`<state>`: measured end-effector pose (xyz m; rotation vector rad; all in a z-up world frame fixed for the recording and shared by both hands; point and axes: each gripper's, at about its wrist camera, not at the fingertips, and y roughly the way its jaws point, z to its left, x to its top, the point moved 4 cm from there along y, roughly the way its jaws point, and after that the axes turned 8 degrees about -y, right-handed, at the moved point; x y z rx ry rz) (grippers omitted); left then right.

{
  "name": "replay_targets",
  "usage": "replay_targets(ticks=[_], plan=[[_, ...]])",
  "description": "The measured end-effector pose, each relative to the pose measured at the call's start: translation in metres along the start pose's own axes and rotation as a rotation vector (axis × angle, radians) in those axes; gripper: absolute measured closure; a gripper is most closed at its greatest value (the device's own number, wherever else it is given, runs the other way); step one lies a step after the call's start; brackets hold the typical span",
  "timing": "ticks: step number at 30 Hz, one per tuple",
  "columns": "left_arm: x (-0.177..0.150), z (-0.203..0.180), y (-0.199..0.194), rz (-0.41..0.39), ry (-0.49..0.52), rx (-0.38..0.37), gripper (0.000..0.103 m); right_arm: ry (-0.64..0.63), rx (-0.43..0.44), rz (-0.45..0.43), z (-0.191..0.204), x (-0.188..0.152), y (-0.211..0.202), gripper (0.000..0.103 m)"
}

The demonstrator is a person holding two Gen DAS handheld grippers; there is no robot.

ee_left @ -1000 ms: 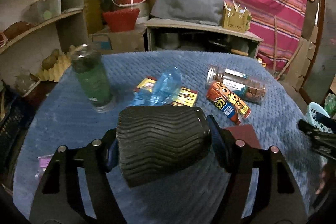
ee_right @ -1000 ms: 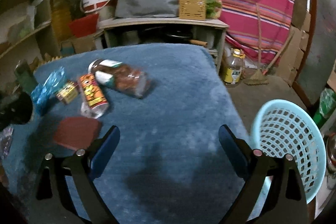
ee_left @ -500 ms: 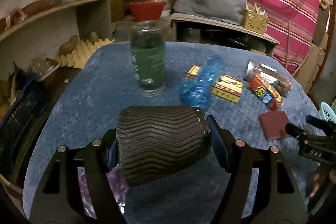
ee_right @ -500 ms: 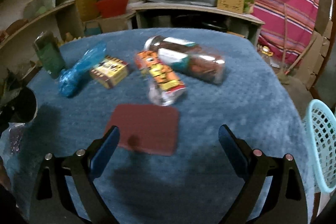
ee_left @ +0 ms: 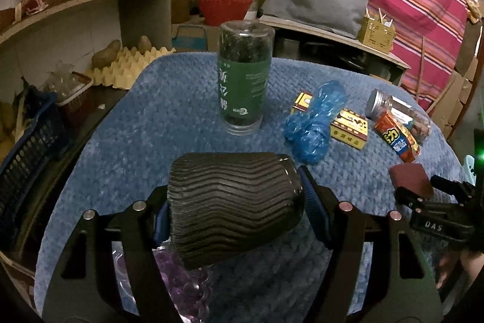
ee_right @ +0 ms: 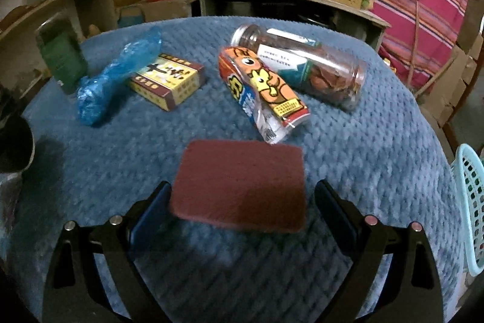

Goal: Collect trash
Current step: 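Carry the black cup and maroon pad over the light-blue basket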

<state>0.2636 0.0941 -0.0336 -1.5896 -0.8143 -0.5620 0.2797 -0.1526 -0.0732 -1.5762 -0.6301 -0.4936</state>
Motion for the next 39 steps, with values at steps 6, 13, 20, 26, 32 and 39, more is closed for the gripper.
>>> replay_targets(ticks=[6, 13, 20, 26, 32, 39], plan=[[-0.002, -0.004, 0.0, 0.001, 0.012, 0.003, 0.033, -0.019, 0.035, -0.005, 0.002, 0.003, 0.001, 0.018], [-0.003, -0.022, -0.003, -0.01, 0.035, -0.012, 0.033, -0.026, 0.038, -0.052, -0.01, 0.002, -0.015, 0.018], [-0.006, -0.047, -0.009, -0.026, 0.065, -0.048, 0.033, -0.015, 0.014, -0.092, -0.038, -0.004, -0.034, 0.018], [-0.01, -0.07, -0.011, -0.035, 0.081, -0.076, 0.033, 0.013, -0.011, -0.118, -0.068, -0.01, -0.048, 0.018], [-0.017, -0.1, -0.01, -0.03, 0.121, -0.091, 0.033, 0.031, -0.031, -0.14, -0.099, -0.016, -0.06, 0.018], [-0.019, -0.139, -0.014, -0.049, 0.151, -0.121, 0.033, 0.061, -0.058, -0.153, -0.137, -0.026, -0.073, 0.018]])
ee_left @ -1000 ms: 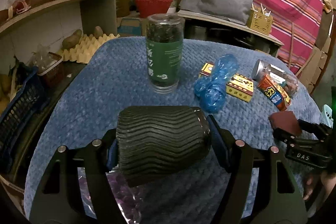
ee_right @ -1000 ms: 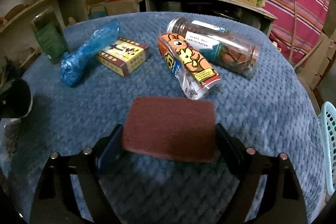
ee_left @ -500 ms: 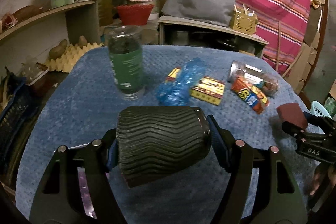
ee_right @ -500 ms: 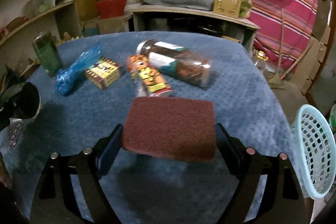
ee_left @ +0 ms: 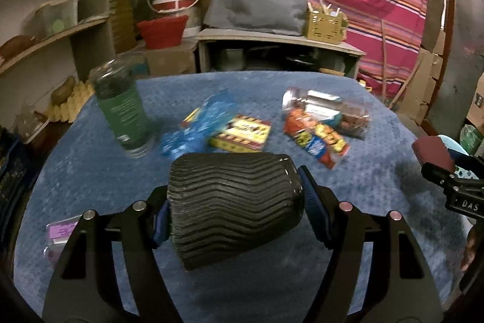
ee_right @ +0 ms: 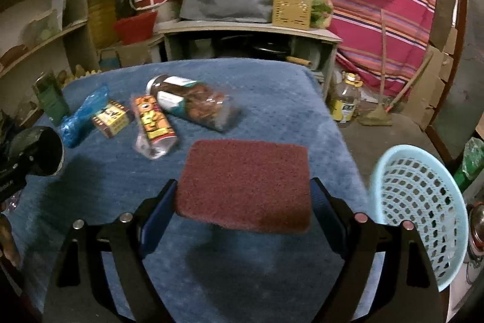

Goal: Collect trash
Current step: 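Carry the black cup and maroon pad over the light-blue basket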

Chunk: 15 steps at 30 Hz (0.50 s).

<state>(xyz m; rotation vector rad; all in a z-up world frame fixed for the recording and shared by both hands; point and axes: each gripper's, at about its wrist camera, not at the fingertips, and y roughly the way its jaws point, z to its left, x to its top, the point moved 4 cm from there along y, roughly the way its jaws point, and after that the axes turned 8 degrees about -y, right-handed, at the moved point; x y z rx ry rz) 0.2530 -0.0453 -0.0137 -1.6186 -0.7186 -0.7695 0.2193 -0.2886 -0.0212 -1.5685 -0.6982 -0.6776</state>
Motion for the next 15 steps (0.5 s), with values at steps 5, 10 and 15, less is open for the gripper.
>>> replay_targets(ticks=[5, 10, 15], plan=[[0.004, -0.04, 0.002, -0.014, 0.037, -0.044, 0.033, 0.027, -0.049, -0.017, -0.04, -0.006, -0.013, 0.018], [0.0, -0.085, 0.001, -0.023, 0.092, -0.086, 0.033, 0.059, -0.123, -0.022, -0.092, -0.019, -0.029, 0.018], [-0.003, -0.14, -0.001, -0.028, 0.131, -0.164, 0.033, 0.142, -0.21, -0.012, -0.16, -0.037, -0.041, 0.018]])
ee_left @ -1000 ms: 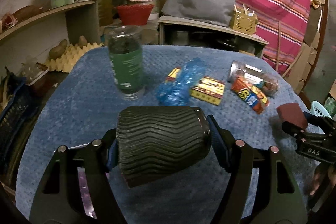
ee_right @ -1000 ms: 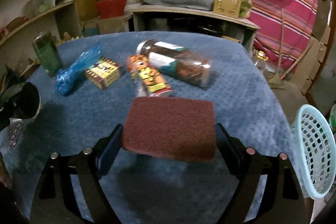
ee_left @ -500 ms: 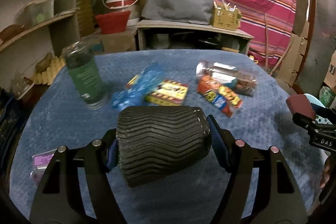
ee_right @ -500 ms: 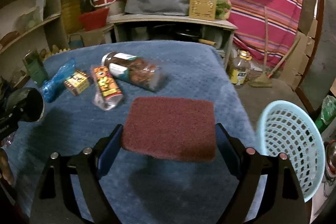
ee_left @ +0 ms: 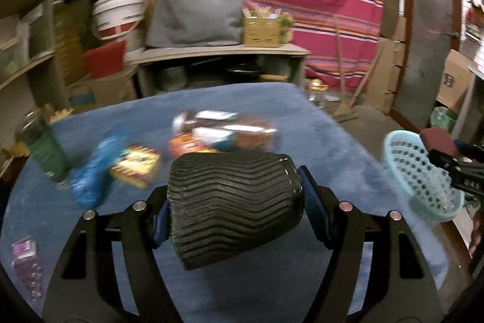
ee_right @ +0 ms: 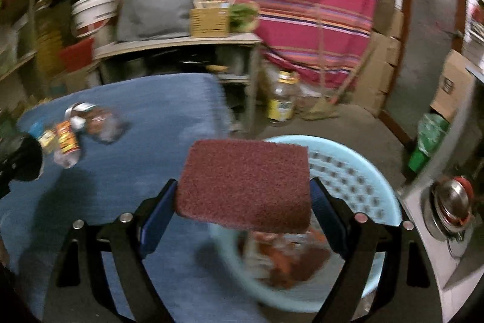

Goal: Collect trash
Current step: 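Carry the black cup and maroon pad over the light-blue basket, then open the right tool to drop the pad into the basket while the left holds the cup, then open the left tool to drop the black ribbed cup into the basket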

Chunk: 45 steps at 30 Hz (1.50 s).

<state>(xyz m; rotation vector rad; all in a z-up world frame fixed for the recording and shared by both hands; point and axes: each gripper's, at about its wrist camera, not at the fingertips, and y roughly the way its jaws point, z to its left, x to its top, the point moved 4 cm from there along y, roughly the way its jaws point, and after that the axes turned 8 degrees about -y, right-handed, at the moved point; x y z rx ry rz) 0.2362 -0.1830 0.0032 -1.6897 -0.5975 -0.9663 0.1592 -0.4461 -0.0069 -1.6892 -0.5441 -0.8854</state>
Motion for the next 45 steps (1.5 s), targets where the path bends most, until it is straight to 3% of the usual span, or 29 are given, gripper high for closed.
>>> replay_targets(ticks=[4, 6, 14, 17, 20, 37, 45], plan=[[-0.002, -0.045, 0.005, -0.01, 0.052, -0.048, 0.033, 0.044, -0.053, 0.038, -0.049, -0.008, 0.007, 0.018], [-0.004, -0.062, 0.008, -0.003, 0.064, -0.068, 0.033, 0.081, -0.039, 0.053, -0.065, -0.013, 0.012, 0.018], [-0.004, -0.103, 0.013, 0.008, 0.074, -0.112, 0.033, 0.131, -0.031, 0.111, -0.092, -0.035, 0.034, 0.018], [-0.005, -0.116, 0.012, 0.007, 0.092, -0.116, 0.033, 0.166, -0.025, 0.108, -0.101, -0.039, 0.037, 0.017], [-0.005, -0.13, 0.011, 0.004, 0.112, -0.119, 0.033, 0.185, -0.02, 0.099, -0.106, -0.04, 0.037, 0.01], [-0.024, -0.218, 0.033, 0.046, 0.163, -0.208, 0.033, 0.281, -0.133, 0.007, -0.165, -0.052, -0.002, 0.01], [-0.03, -0.258, 0.055, 0.08, 0.186, -0.252, 0.033, 0.303, -0.157, 0.028, -0.179, -0.063, -0.001, 0.01]])
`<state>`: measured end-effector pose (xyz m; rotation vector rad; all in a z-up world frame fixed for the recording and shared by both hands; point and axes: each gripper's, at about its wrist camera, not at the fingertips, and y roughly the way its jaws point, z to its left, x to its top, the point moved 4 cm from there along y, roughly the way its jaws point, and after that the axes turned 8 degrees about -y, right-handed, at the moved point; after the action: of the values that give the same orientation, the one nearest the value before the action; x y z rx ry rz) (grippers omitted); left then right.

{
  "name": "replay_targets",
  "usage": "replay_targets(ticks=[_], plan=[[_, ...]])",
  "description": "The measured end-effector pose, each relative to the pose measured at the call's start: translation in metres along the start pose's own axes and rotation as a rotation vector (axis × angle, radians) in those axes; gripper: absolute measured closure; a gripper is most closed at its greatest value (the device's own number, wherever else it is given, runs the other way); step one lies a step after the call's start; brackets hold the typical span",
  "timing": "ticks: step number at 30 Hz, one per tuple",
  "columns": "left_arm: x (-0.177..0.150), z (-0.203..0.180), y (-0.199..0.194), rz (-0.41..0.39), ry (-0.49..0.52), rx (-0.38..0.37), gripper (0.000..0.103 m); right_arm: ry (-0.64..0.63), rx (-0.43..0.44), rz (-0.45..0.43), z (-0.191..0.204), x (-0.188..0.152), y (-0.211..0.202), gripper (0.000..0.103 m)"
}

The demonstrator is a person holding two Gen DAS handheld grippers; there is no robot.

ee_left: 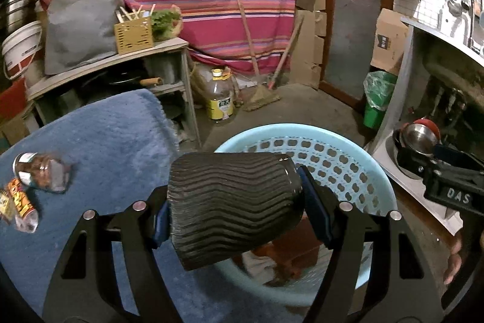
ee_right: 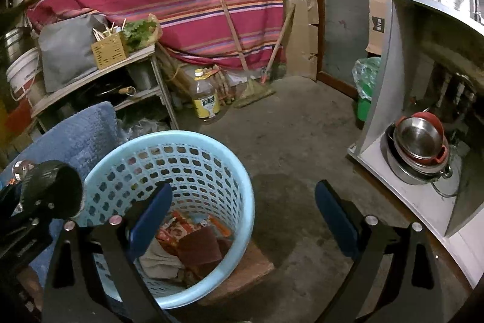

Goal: Collect trash
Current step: 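Open the left tool to drop the black ribbed cup into the basket, then move both tools back over the table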

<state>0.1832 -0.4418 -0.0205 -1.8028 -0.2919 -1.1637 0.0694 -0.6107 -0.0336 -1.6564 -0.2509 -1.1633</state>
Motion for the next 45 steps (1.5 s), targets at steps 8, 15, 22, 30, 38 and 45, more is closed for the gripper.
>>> replay_targets(ticks=[8, 15, 22, 30, 38, 45], plan=[[0.007, -0.004, 0.016, 0.047, -0.008, -0.03, 0.016, -0.003, -0.009, -0.001, -0.001, 0.0, -0.001, 0.01], [0.008, 0.032, -0.003, 0.029, -0.047, 0.025, 0.011, -0.026, -0.002, -0.002, 0.016, 0.005, -0.001, 0.01], [-0.003, 0.096, -0.05, -0.026, -0.059, 0.146, 0.007, -0.056, 0.068, -0.003, 0.056, 0.008, -0.003, 0.01], [-0.016, 0.187, -0.099, -0.066, -0.093, 0.29, 0.006, -0.111, 0.179, -0.015, 0.134, 0.006, -0.011, 0.01], [-0.039, 0.265, -0.132, -0.075, -0.196, 0.335, 0.006, -0.14, 0.257, -0.029, 0.206, 0.005, -0.019, 0.01], [-0.052, 0.326, -0.156, -0.087, -0.263, 0.4, 0.006, -0.207, 0.308, -0.027, 0.276, -0.001, -0.019, 0.009]])
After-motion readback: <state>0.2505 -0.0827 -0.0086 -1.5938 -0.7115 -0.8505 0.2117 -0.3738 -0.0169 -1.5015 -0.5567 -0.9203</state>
